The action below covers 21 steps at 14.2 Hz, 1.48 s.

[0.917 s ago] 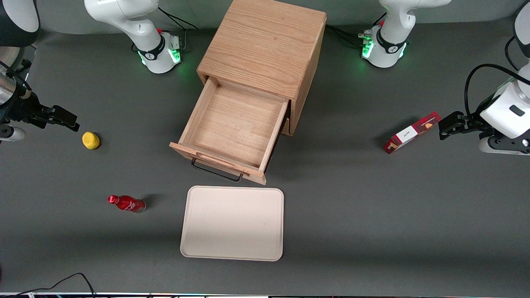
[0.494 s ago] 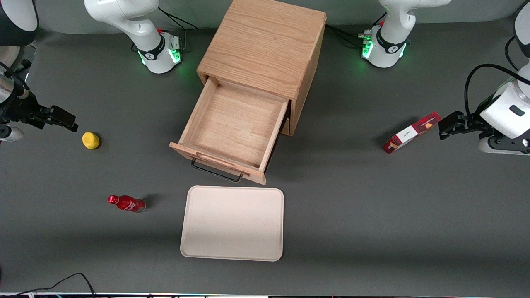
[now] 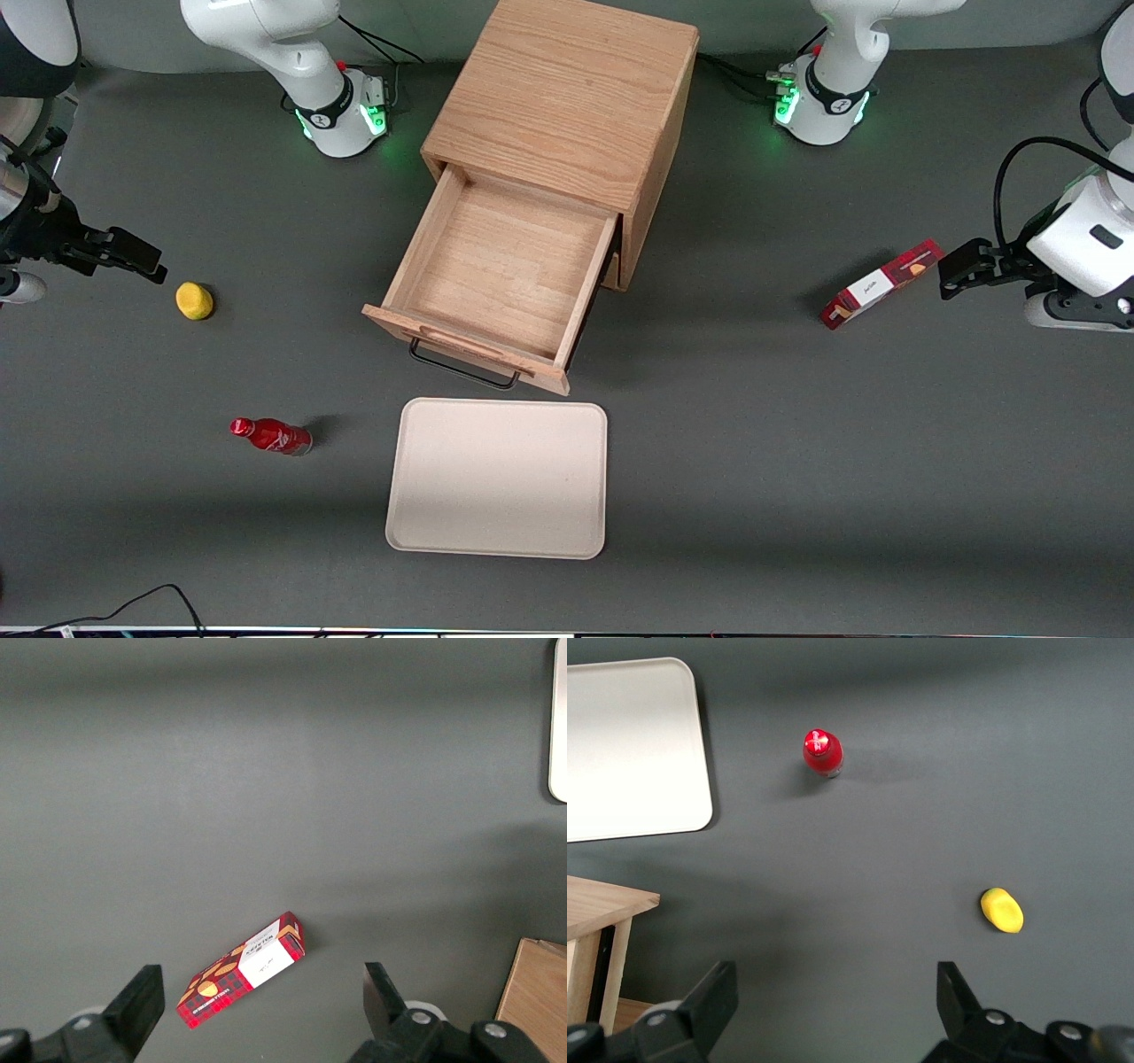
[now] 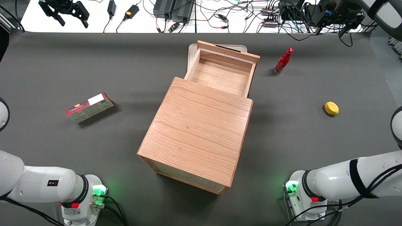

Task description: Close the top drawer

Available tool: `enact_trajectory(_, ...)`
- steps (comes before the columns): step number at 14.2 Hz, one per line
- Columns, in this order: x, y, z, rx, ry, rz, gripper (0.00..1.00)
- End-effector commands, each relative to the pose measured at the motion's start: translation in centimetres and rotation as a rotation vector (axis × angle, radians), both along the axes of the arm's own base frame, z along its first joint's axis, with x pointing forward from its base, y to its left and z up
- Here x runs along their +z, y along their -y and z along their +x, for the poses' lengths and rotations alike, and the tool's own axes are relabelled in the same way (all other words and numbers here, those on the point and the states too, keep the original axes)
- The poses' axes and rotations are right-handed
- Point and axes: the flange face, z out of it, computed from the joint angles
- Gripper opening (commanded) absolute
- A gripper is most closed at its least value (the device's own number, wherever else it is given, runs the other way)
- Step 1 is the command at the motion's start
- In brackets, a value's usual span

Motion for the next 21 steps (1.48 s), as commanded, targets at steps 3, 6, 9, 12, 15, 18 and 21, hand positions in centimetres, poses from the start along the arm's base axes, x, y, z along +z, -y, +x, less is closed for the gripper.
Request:
enact_trajectory(3,-1.0,-2.1,1.5,0.096,-0.038,0.013,1.0)
enact_trajectory(6,0.9,-3.5,2.5,0.197,-0.05,0.104,1.0)
enact_trajectory(9,2.3,-6.1,4.2,0.38,-0.044,0.154,1.0)
enact_trajectory(12,3.4,-11.0,6.8,0.677,-0.022,0.136,1.0)
enact_trajectory(15,2.8,-16.0,8.7,0.858,0.005,0.144,1.0)
enact_trajectory(18,0.4,-18.9,11.1,1.029,0.008,0.147,1.0)
enact_trajectory(21,-2.0,-21.5,12.8,1.122,0.017,0.148,1.0)
